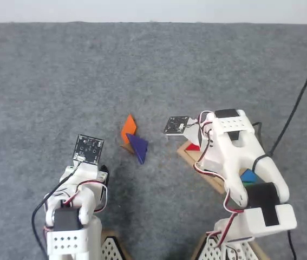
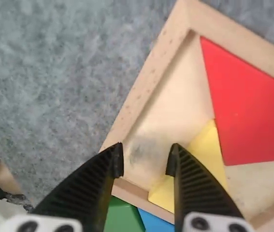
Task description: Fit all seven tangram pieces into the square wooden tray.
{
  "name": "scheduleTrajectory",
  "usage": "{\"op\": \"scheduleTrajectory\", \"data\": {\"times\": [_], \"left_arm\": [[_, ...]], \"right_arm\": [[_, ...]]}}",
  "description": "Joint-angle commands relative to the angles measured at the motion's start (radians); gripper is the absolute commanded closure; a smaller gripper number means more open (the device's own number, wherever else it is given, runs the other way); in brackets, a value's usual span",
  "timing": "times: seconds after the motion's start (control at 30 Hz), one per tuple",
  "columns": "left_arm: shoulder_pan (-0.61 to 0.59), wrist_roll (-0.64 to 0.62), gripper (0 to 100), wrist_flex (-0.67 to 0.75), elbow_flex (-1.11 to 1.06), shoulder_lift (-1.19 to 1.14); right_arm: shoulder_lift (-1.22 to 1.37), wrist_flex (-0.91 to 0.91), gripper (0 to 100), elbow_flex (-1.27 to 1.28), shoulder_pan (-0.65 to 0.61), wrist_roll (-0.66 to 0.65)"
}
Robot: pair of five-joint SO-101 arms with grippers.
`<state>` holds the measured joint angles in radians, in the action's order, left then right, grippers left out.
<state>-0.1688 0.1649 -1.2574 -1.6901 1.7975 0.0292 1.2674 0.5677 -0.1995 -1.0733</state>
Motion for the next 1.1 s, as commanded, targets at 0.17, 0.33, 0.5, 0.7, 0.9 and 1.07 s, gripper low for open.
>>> {"op": "scheduleTrajectory", "data": {"times": [0.17, 0.33, 0.5, 0.7, 0.9, 1.07], "left_arm": [[-0.005, 0.012, 87, -0.003, 0.007, 0.015], [-0.005, 0.012, 87, -0.003, 0.007, 0.015], [-0.005, 0.012, 87, -0.003, 0.007, 0.015], [-0.005, 0.012, 87, -0.003, 0.007, 0.015], [-0.005, 0.012, 87, -0.003, 0.007, 0.015], [-0.005, 0.012, 87, -0.003, 0.007, 0.015]], "right_arm": [[-0.159, 0.104, 81.8, -0.123, 0.03, -0.025], [-0.165, 0.105, 81.8, -0.143, 0.054, -0.063], [-0.044, 0.048, 81.7, -0.147, 0.088, -0.095], [0.061, -0.045, 81.8, -0.147, 0.117, -0.092], [0.094, -0.097, 81.6, -0.147, 0.117, -0.092], [0.128, -0.094, 81.5, -0.147, 0.117, -0.095]]}}
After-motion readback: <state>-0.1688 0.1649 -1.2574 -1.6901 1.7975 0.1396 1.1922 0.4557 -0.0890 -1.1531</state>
